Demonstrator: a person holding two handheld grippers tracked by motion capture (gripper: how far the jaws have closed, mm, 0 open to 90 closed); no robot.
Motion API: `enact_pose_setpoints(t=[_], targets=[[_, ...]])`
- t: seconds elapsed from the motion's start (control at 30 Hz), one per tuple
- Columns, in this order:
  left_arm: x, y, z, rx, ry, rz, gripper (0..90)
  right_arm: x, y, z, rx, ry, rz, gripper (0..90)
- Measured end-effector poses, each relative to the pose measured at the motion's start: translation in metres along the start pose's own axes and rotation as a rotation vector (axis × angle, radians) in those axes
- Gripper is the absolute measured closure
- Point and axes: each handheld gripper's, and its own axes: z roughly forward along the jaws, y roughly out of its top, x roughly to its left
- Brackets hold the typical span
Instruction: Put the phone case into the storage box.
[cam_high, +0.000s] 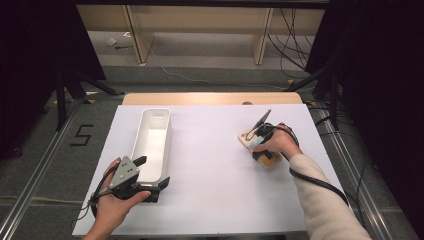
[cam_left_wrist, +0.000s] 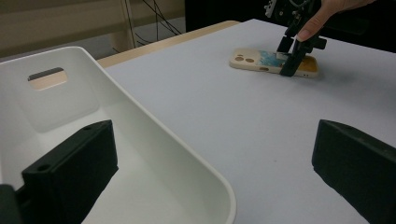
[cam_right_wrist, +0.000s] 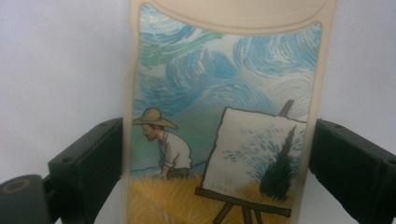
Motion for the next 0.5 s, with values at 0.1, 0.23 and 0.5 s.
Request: enact_pose_setpoints(t=[0.1, 0.23, 0.5], targets=[[0.0, 0.0, 0.0, -0.001, -0.001, 0.0, 0.0, 0.0002, 0.0, 0.0, 0.003, 0.003, 0.006, 8.2], [0.0, 0.0001, -0.0002, -0.002, 0.0, 0.0, 0.0, 0.0001, 0.0003, -0.0005, 0.01, 0.004, 0.006, 8.5], [0.0, 0.0001, -0.0002, -0.001, 0.0, 0.001, 0.0, 0.0001, 0.0005, -0.0003, 0.01, 0.0, 0.008, 8.9]])
